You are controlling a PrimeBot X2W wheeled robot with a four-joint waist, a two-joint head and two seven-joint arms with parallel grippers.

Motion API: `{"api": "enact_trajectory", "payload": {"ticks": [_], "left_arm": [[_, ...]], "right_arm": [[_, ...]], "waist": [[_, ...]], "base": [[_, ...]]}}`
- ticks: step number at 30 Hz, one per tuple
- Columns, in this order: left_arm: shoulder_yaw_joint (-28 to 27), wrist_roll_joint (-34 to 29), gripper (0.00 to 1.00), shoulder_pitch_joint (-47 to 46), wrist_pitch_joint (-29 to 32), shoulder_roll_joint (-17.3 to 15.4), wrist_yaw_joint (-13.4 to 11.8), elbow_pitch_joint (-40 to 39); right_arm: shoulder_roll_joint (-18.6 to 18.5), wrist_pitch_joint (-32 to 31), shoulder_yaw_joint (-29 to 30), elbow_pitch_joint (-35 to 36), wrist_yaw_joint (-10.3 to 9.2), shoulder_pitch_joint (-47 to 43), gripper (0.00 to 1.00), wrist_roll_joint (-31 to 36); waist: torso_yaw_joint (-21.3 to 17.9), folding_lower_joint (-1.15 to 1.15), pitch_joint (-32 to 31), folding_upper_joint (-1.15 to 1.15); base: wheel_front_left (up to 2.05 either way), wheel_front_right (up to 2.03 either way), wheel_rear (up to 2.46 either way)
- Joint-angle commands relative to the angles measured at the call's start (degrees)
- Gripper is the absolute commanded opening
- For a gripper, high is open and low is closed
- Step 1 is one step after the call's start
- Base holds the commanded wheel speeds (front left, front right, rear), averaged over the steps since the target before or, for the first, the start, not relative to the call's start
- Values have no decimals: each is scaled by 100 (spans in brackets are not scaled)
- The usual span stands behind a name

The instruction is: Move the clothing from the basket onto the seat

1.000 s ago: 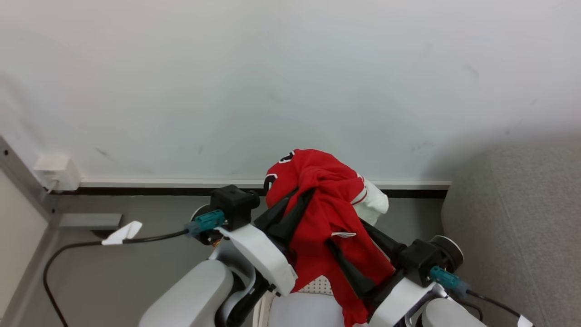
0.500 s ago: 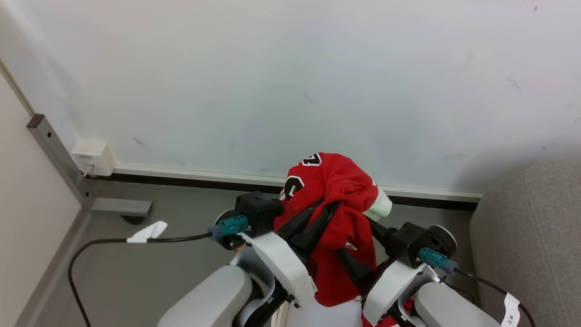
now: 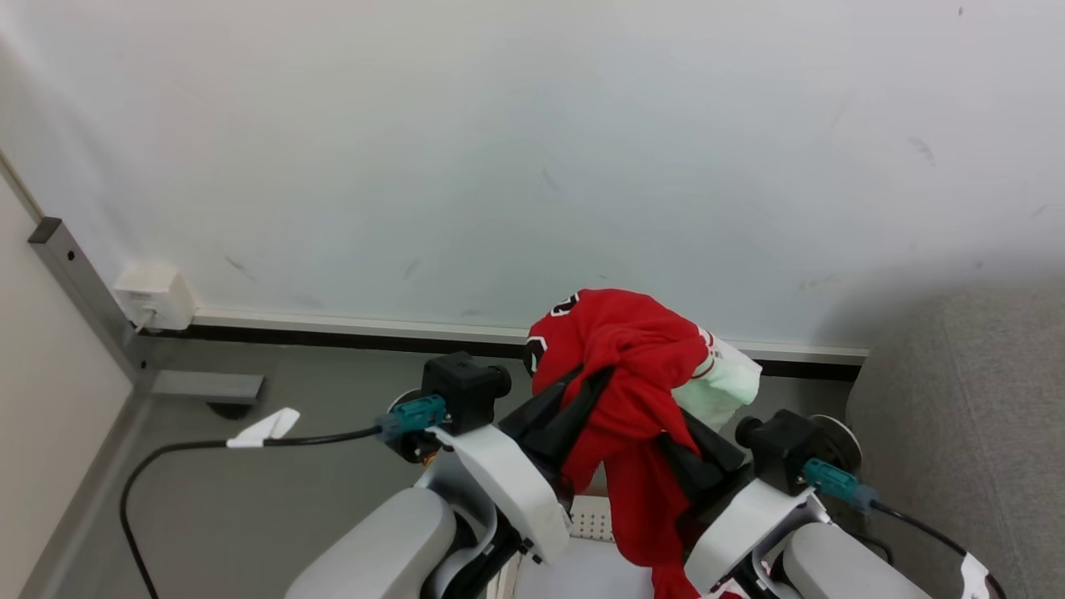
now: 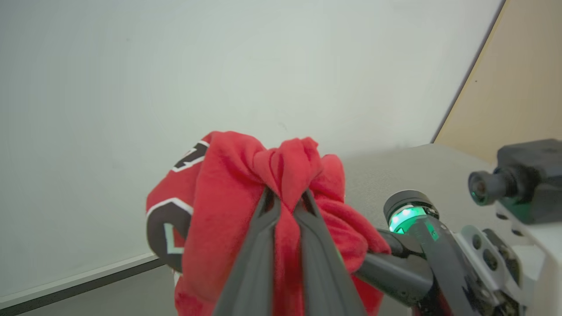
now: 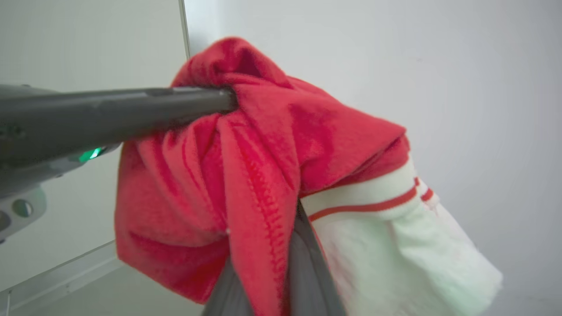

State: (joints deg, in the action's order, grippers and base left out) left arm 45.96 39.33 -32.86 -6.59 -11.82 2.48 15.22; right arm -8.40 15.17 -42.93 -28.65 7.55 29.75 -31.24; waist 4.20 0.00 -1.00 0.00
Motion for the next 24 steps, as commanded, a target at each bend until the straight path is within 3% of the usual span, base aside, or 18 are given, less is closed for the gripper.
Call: {"api": "enact_trajectory", "payload": {"ticks": [1,5,6,7,8,15,24], "left_arm": [[-10,31,0,58,-31,-22,-3,3],[-21,43,0,84,-69,-25,-48,-17],[-40,61,32,93,-85,-11,-59,-30],[-40,69,86,109,-118,6,-53,-48],[-23,78,100,130,-107,26,-42,-60],[52,-31,100,174,-235,43,-87,-206],[48,-191,100,261,-571,-60,-96,-210]], "right_arm": [[-28,-3,58,41,-12,-86,0,43],[-41,-3,329,209,-12,-301,0,200],[-51,-4,389,242,-12,-336,0,246],[-60,-3,457,278,-13,-382,0,282],[-71,-3,538,330,-13,-421,0,332],[-262,-2,1129,611,-12,-640,0,693],[-589,-3,1841,1202,-13,-935,0,1075]], "waist": [[-15,0,-5,0],[-113,0,-6,0],[-142,0,-9,0],[-177,0,-13,0],[-217,0,-14,0],[-613,0,1,0],[-1482,0,130,0]], "base": [[0,0,0],[0,0,0],[0,0,0],[0,0,0],[0,0,0],[0,0,0],[0,0,0]]}}
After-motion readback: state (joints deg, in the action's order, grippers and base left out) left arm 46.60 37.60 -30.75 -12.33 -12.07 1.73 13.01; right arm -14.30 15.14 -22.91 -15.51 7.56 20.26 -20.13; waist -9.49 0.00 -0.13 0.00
